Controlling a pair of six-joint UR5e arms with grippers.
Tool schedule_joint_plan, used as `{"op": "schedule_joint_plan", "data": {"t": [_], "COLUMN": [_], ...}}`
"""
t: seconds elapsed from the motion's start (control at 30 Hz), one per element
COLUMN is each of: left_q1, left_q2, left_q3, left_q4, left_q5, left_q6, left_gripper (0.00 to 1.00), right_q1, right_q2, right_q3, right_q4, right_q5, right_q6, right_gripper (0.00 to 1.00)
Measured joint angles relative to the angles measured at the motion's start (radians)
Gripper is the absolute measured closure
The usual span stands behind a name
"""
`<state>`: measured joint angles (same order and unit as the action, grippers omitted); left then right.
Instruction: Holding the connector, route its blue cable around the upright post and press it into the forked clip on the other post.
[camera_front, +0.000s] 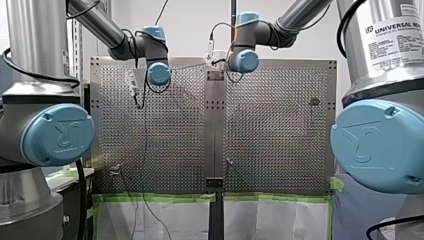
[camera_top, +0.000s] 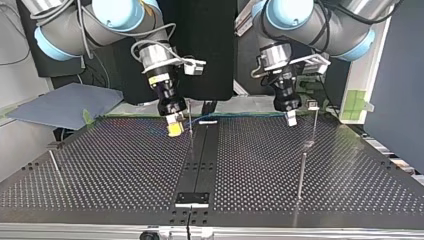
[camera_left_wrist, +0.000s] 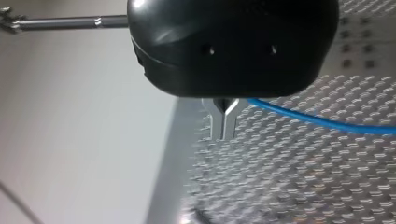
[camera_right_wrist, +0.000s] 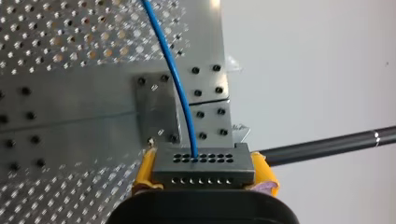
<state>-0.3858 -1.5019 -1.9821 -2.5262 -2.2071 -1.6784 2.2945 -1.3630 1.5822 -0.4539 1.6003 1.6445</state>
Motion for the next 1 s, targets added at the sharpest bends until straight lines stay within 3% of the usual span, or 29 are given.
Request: {"op": "schedule_joint_plan", "data": {"t": [0.13, 0.33, 0.73, 1.0], "left_q1": [0.038, 0.091, 0.207, 0.277], "left_q2": [0.028, 0.046, 0.044, 0.011], "left_q3": [0.037, 0.089, 0.192, 0.246], "left_q4": [-0.038, -0.092, -0.206, -0.225], "left_q5": [0.033, 0.083, 0.198, 0.268], "left_q6": [-0.014, -0.033, -0.073, -0.094], "left_gripper": [1.0, 1.0, 1.0, 1.0], "right_q1": [-0.006, -0.008, -0.004, -0.001], "right_q2": [0.023, 0.065, 0.081, 0.104], "right_q3": [-0.032, -0.08, -0.19, -0.244], "right_q4": [0.023, 0.056, 0.066, 0.076], "right_q5": [-0.036, -0.065, -0.086, -0.105], "right_q6": [0.0, -0.005, -0.001, -0.001], "right_gripper": [1.0, 1.0, 1.0, 1.0]}}
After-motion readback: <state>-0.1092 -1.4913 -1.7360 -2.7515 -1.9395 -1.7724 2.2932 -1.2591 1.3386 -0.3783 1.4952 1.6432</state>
